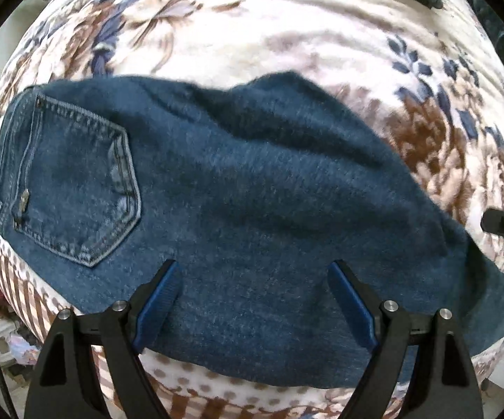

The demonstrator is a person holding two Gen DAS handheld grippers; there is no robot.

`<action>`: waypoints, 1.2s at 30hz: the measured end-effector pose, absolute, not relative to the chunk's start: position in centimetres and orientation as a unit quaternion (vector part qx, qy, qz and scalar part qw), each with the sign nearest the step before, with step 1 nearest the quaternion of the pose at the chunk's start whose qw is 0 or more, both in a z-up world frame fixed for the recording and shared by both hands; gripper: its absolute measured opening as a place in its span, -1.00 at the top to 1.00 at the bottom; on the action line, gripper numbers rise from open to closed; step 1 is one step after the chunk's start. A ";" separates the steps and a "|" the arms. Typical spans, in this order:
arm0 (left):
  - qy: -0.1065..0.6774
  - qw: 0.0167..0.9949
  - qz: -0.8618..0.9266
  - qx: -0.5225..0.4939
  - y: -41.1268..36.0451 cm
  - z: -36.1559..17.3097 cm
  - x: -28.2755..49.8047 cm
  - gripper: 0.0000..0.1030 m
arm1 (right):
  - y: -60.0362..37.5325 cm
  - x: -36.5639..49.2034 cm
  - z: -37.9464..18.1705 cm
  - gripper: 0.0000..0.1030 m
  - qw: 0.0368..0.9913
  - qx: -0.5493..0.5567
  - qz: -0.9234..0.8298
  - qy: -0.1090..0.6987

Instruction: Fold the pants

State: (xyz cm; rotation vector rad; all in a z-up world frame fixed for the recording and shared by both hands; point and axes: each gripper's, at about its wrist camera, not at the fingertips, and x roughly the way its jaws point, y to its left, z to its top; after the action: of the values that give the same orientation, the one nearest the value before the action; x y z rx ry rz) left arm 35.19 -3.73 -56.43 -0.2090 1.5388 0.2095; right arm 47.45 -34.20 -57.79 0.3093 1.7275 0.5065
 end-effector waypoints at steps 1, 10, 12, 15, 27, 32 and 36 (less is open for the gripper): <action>0.691 0.711 0.093 -0.092 -3.8 -56.3 35.3 -0.67 | -33.3 47.9 -57.5 -0.12 0.614 0.115 0.230 0.746; 0.681 0.723 0.092 -0.076 -3.4 -56.0 36.3 -0.67 | -24.8 46.4 -59.3 0.94 0.595 -0.155 0.311 0.725; 0.679 0.725 0.092 -0.071 -3.4 -56.1 36.7 -0.67 | -24.6 46.0 -58.1 0.96 0.617 -0.184 0.316 0.697; 0.682 0.723 0.091 -0.070 -3.5 -56.5 36.9 -0.66 | -25.0 45.4 -56.8 0.97 0.652 -0.185 0.299 0.672; 0.682 0.720 0.099 -0.085 -2.6 -57.2 38.1 -0.67 | -36.2 51.3 -60.8 0.87 0.590 0.233 0.144 0.760; 0.678 0.721 0.106 -0.096 -0.8 -56.4 39.2 -0.67 | -32.6 53.7 -56.9 0.22 0.603 0.195 0.212 0.744; 0.680 0.715 0.118 -0.109 0.5 -56.4 39.8 -0.67 | -24.9 52.7 -57.7 -0.24 0.599 0.104 0.288 0.740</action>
State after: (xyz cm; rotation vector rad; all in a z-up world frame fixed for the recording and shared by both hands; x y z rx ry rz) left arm 39.82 0.48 -56.38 -0.2408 1.5063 0.2604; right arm 52.68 -24.90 -57.68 0.2408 1.7166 0.6674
